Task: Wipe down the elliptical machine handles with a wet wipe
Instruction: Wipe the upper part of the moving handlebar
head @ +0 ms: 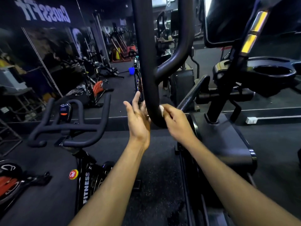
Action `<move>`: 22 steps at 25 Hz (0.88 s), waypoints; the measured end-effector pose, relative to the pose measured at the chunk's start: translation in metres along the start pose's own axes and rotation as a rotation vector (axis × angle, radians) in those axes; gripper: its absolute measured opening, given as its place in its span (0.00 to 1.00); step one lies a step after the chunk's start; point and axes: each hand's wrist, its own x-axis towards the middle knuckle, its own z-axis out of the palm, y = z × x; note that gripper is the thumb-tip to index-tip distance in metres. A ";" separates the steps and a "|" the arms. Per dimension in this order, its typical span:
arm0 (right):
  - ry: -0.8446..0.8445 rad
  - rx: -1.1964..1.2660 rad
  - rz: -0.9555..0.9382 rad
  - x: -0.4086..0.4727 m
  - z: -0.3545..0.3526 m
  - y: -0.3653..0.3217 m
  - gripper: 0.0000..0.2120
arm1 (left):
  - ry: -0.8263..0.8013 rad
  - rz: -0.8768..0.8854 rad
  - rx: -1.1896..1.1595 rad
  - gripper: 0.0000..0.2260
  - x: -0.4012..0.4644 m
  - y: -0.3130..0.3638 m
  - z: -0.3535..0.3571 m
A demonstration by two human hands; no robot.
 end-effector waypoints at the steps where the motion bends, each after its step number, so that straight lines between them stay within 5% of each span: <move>1: 0.045 -0.113 -0.063 -0.012 -0.002 0.014 0.13 | 0.001 0.004 0.016 0.33 -0.002 -0.003 0.001; 5: 0.135 -0.327 -0.049 -0.023 -0.026 0.043 0.18 | -0.042 0.025 0.016 0.35 -0.011 -0.014 0.008; 11: 0.420 0.025 -0.169 -0.013 0.012 -0.033 0.09 | 0.011 0.009 -0.047 0.36 -0.014 -0.022 0.015; 17: 0.313 -0.133 -0.420 -0.048 0.028 0.029 0.09 | 0.063 0.002 -0.005 0.35 -0.023 -0.026 0.017; 22: 0.349 -0.147 -0.228 -0.038 -0.004 0.056 0.10 | 0.070 -0.004 0.018 0.34 -0.029 -0.030 0.017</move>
